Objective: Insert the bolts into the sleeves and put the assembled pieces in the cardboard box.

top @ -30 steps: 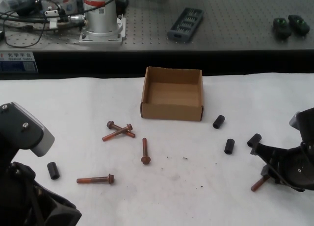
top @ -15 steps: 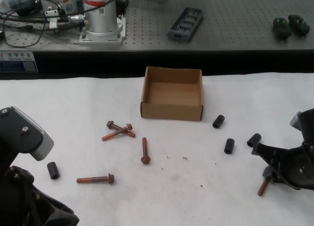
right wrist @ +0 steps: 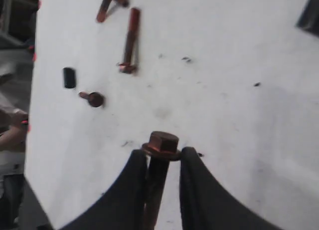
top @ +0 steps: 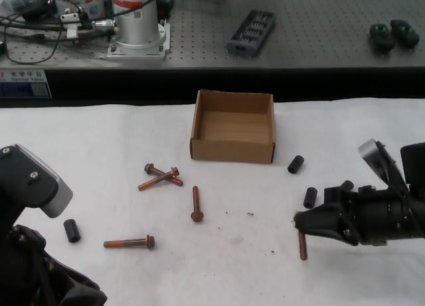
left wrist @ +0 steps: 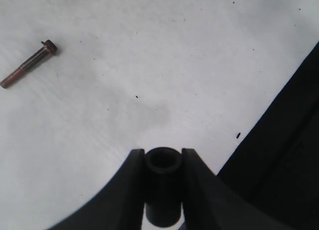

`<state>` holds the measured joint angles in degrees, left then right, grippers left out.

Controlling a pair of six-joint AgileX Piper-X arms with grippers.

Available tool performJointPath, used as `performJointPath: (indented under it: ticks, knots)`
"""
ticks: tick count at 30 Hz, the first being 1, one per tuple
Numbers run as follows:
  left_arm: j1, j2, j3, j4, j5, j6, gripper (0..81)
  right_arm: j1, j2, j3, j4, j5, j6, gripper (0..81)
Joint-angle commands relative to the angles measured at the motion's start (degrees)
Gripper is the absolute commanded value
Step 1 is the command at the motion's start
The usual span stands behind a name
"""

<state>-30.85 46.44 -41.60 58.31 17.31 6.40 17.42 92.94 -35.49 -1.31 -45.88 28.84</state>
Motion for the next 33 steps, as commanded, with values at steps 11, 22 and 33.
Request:
performJointPath:
  ticks: [11, 22, 33]
  knots:
    - [0.1, -0.4, -0.3, -1.7, -0.1, -0.4, 0.6, 9.9, 0.0, -19.3, 42.7, 32.2, -24.7, 7.2]
    - [0.1, -0.4, -0.3, -1.8, -0.1, -0.4, 0.6, 12.7, 3.3, -20.4, 46.7, 53.1, -28.8, 7.2]
    - [0.1, -0.4, -0.3, -1.4, -0.1, -0.4, 0.6, 12.7, 7.6, -20.4, 47.4, 54.3, -29.8, 7.0]
